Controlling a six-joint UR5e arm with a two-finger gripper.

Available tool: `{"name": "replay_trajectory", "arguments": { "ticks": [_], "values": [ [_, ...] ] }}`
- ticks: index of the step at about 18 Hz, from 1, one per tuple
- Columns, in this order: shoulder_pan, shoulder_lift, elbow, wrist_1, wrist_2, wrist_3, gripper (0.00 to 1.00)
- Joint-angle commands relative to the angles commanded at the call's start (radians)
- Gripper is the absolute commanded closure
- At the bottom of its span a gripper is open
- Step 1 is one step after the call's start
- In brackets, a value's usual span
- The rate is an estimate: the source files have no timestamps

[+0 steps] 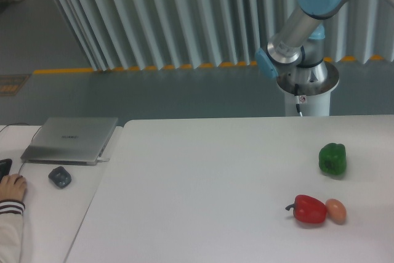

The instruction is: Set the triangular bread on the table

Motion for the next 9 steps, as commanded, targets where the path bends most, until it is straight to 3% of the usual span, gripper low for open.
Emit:
{"name": "replay_trajectory", "arguments": {
  "ticks": [4, 9],
  "values": [
    [0.041, 0.028, 0.017, -0.063, -0.118, -0.02, 0.82],
    [0.071, 0.049, 0.064, -0.161, -0.183, -0.022, 0.81]
  ]
}}
